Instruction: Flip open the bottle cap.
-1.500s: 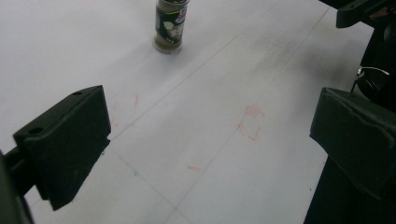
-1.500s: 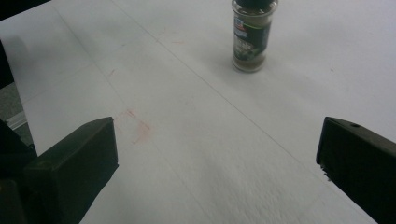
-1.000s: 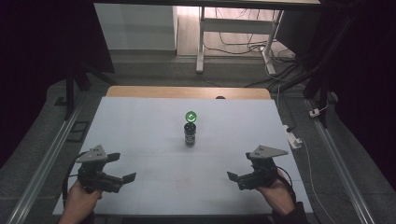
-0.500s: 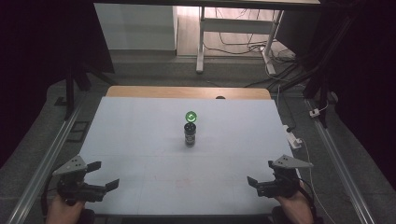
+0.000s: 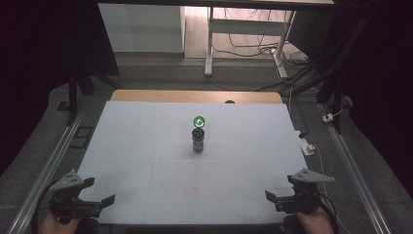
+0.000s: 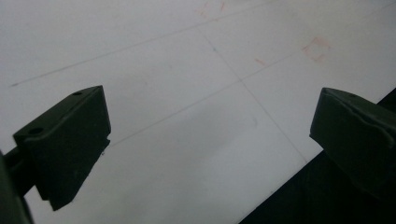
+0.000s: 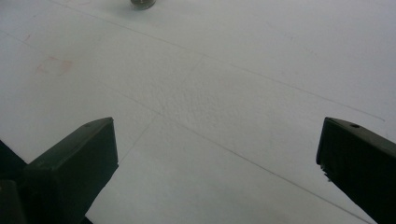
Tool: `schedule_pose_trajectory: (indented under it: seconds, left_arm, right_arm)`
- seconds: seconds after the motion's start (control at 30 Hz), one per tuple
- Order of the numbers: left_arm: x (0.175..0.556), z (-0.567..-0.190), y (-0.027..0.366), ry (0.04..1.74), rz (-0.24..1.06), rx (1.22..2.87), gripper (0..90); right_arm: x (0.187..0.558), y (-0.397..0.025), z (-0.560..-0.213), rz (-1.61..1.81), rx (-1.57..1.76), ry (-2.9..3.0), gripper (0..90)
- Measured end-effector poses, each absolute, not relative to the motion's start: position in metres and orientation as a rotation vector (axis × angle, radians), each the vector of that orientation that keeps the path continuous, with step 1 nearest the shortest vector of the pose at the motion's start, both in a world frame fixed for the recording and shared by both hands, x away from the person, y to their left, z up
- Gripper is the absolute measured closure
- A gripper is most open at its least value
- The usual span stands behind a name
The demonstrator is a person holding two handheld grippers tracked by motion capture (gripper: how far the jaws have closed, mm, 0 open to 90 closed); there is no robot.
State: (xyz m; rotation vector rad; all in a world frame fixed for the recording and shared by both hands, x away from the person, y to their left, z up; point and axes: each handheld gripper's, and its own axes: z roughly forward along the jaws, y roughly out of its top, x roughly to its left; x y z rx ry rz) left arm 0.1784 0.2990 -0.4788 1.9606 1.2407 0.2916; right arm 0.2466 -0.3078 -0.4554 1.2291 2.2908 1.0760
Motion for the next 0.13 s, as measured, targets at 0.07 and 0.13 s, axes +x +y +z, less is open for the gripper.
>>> schedule_pose_trajectory:
  seconds: [0.07, 0.13]
  left_arm:
    - [0.1787, -0.4793, 0.2989, 1.244, 0.286, 1.969, 0.0]
    - [0.1795, -0.4792, 0.2991, 1.247, 0.280, 1.964, 0.0]
  right_arm:
    - [0.2462, -0.3084, -0.4557, 1.079, 1.234, 2.291, 0.0]
    - [0.2466, -0.3091, -0.4560, 1.077, 1.237, 2.299, 0.0]
